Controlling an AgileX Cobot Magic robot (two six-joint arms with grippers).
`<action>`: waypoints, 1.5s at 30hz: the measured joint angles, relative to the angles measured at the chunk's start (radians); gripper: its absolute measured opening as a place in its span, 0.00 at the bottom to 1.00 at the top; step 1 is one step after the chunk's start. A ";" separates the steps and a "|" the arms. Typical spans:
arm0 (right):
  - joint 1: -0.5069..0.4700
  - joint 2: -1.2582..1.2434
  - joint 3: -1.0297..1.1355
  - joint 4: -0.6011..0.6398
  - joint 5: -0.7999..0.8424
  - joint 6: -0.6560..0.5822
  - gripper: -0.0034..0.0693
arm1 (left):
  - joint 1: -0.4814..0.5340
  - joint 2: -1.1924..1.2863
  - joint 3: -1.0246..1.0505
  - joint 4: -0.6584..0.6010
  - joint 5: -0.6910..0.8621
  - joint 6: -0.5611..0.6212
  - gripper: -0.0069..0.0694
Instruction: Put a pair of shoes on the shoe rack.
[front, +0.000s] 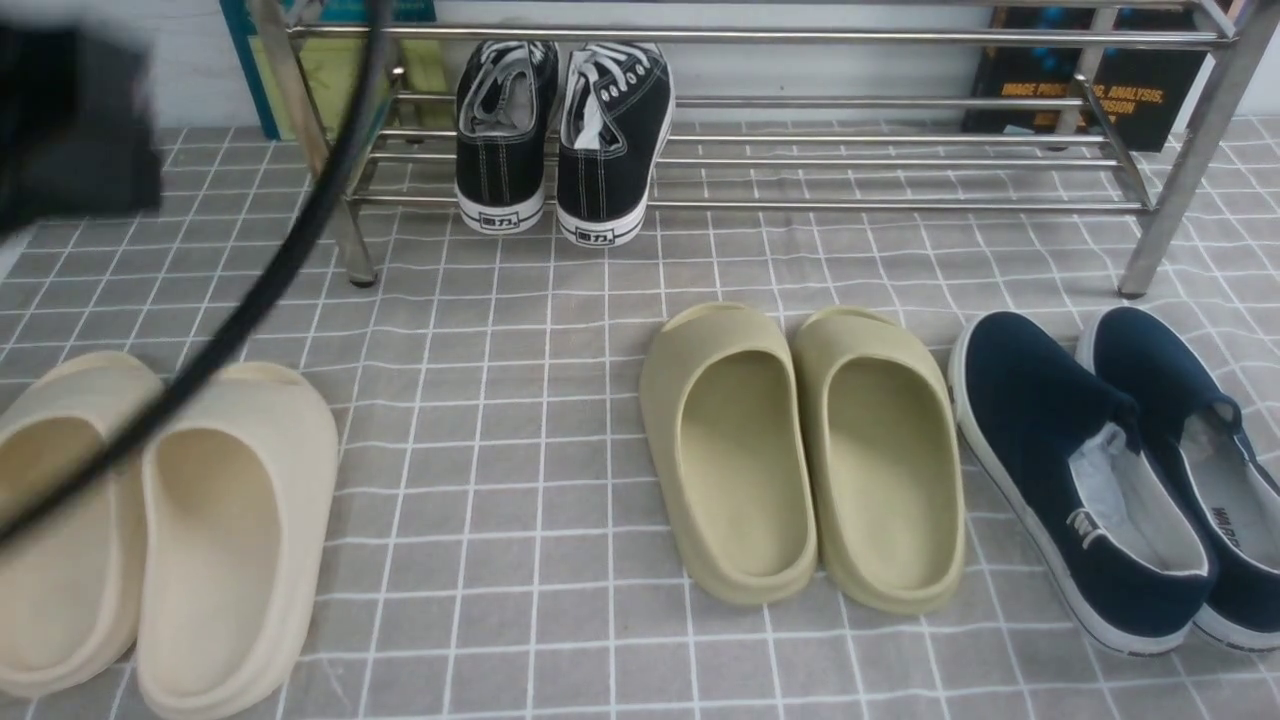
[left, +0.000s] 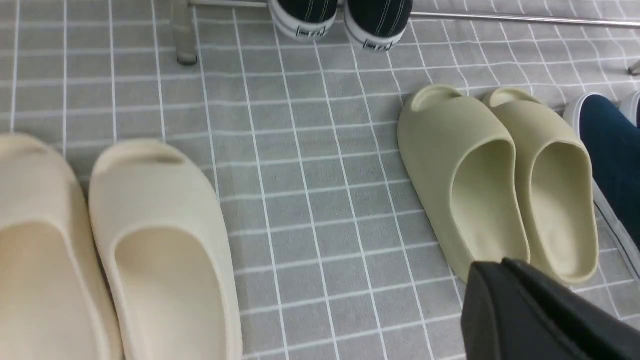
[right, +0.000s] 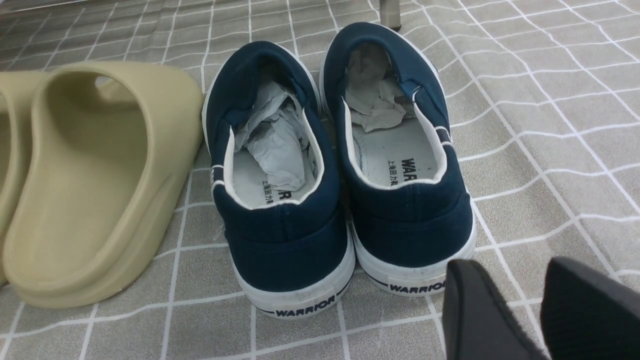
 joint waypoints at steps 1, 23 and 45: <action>0.000 0.000 0.000 0.000 0.000 0.000 0.38 | 0.000 -0.088 0.081 0.000 -0.034 -0.019 0.07; 0.000 0.000 0.000 0.000 0.000 0.000 0.38 | 0.000 -0.529 0.397 0.014 0.058 -0.071 0.07; 0.000 0.000 0.000 0.001 0.000 0.000 0.38 | 0.345 -0.889 1.125 -0.106 -0.786 0.159 0.07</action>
